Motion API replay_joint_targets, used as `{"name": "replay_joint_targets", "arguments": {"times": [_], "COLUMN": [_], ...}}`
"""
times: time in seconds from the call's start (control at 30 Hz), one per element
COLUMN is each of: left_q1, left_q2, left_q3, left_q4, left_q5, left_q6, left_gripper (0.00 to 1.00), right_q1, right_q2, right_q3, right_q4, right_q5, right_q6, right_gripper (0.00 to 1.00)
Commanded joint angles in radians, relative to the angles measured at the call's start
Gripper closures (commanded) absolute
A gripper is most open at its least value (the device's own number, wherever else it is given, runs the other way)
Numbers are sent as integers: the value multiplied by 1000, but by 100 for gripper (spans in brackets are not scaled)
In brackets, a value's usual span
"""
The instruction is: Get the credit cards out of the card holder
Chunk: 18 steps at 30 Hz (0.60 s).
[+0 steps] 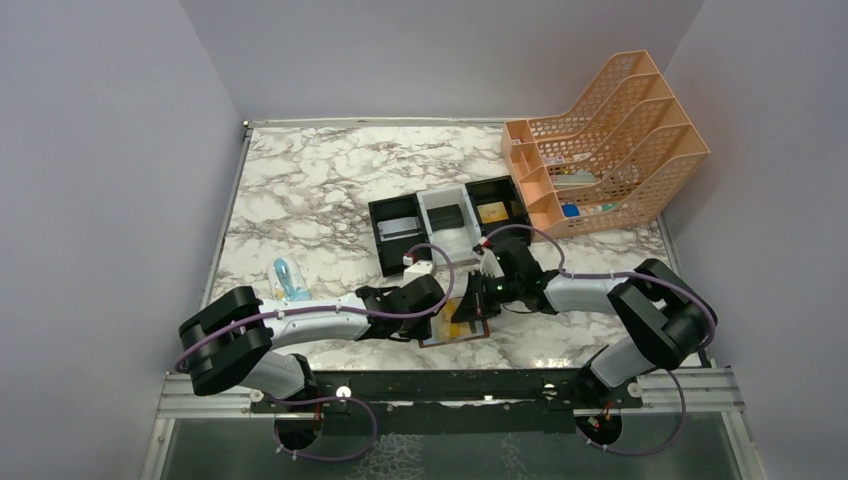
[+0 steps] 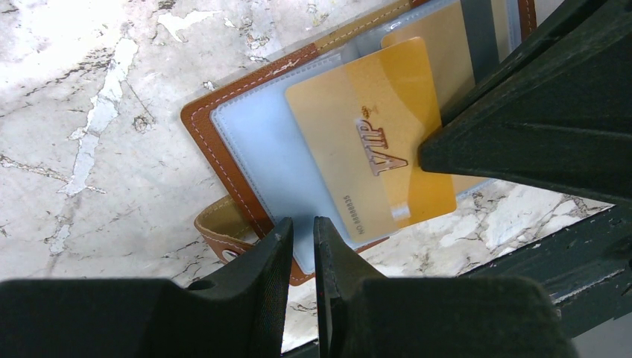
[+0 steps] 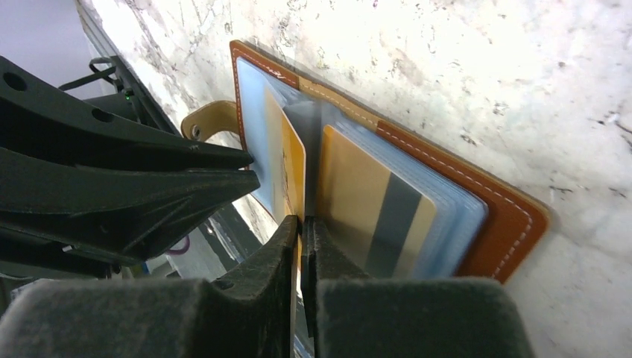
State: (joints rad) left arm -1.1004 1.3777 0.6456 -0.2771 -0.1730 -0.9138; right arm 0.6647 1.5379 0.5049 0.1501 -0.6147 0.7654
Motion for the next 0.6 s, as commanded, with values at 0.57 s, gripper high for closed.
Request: {"name": "replay_joint_targets", "arguments": {"times": [0.57], "left_q1": [-4], "left_q2": [3], "left_q3": [-10], "left_q4": [-22], "left_q5": [-34], "left_q6": [15], "left_gripper": [80], "right_q1": [9], "right_q2": [97], "right_q3": [-88], "right_q4": [396], "right_q5": [-33], "right_q6": [178], "right_gripper": [80]}}
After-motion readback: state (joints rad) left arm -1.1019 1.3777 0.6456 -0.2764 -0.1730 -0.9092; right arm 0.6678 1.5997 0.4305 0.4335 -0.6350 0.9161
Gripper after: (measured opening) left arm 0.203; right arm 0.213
